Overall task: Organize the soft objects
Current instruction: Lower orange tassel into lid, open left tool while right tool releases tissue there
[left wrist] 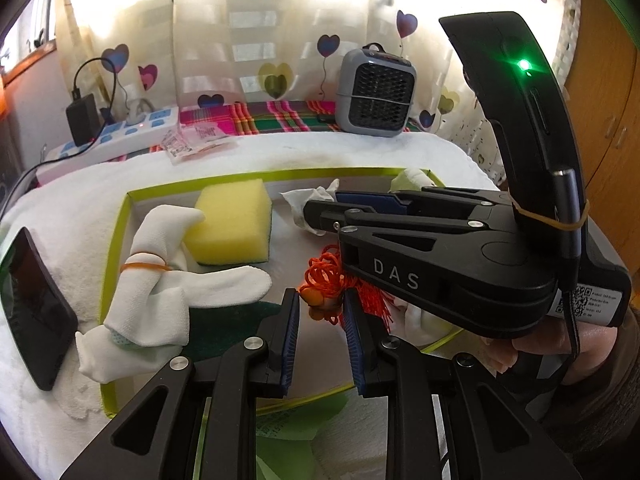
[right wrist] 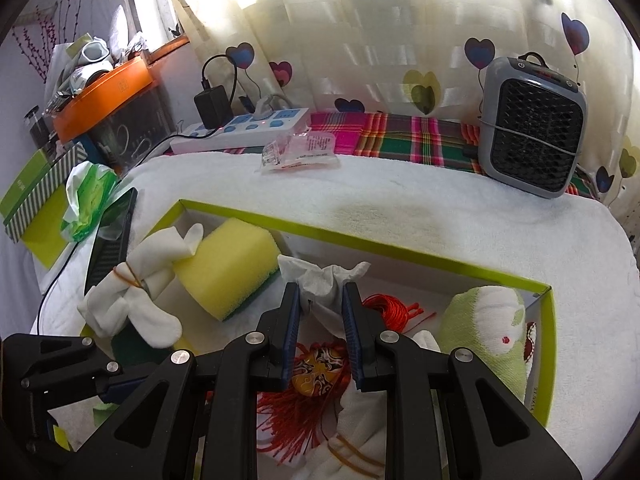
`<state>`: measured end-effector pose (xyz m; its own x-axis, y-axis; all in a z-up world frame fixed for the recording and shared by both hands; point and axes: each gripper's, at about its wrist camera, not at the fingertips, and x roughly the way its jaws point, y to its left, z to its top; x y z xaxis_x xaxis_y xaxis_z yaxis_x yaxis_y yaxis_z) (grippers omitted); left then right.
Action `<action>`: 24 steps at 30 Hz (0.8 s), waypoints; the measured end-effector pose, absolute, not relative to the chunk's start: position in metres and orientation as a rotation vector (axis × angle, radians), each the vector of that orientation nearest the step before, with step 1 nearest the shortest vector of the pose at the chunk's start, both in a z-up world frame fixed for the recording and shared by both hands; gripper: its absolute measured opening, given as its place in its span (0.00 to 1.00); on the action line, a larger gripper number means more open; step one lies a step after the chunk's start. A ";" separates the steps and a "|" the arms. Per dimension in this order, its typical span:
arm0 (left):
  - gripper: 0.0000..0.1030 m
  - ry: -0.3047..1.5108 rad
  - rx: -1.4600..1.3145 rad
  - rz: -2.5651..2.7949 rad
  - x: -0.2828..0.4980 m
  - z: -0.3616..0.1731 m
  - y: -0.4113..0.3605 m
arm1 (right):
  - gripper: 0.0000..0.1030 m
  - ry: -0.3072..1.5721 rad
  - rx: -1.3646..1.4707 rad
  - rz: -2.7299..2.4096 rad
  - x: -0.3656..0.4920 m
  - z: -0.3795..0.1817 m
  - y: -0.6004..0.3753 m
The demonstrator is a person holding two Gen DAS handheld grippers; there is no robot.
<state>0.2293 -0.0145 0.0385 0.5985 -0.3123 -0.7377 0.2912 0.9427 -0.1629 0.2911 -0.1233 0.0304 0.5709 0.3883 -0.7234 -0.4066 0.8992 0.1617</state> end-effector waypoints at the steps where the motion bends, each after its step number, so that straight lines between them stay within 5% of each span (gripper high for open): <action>1: 0.20 0.861 -0.028 -0.348 0.229 0.039 -0.014 | 0.22 0.842 -0.024 0.466 0.291 0.030 -0.123; 18: 0.29 0.860 -0.020 -0.348 0.228 0.040 -0.017 | 0.25 0.836 -0.017 0.462 0.290 0.031 -0.125; 24: 0.32 0.861 -0.020 -0.344 0.227 0.040 -0.017 | 0.34 0.827 -0.010 0.456 0.288 0.033 -0.126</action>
